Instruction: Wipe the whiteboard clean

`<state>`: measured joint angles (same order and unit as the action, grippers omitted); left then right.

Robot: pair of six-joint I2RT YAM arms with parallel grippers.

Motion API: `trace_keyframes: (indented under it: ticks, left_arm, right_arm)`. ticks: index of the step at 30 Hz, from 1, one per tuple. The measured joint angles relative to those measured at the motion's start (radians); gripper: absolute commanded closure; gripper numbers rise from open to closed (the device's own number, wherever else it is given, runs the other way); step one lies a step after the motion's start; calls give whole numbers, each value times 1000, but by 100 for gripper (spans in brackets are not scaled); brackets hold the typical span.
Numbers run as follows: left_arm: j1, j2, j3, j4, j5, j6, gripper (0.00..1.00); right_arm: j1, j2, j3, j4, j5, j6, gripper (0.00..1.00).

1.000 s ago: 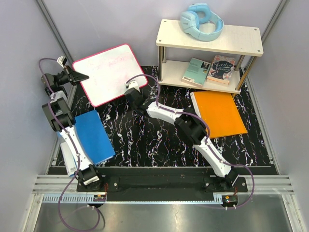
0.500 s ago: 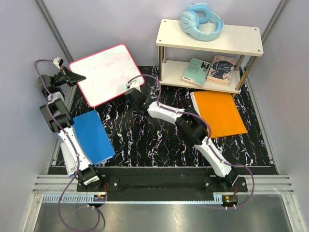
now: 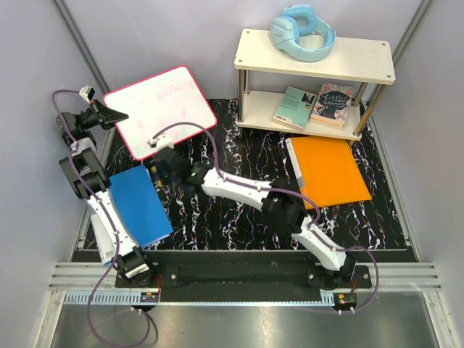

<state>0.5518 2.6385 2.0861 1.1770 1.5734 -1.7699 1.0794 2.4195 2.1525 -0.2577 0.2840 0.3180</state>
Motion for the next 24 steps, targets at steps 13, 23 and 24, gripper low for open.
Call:
trace_keyframes:
  ticks: [13, 23, 24]
  left_arm:
    - [0, -10, -27, 9, 7, -4, 100]
    - [0, -15, -35, 8, 7, -5, 100]
    - [0, -15, -35, 8, 7, -5, 100]
  right_arm:
    - [155, 85, 209, 14, 44, 93, 100]
    - [31, 89, 204, -158, 182, 82, 100]
    - [0, 89, 194, -172, 175, 91, 100]
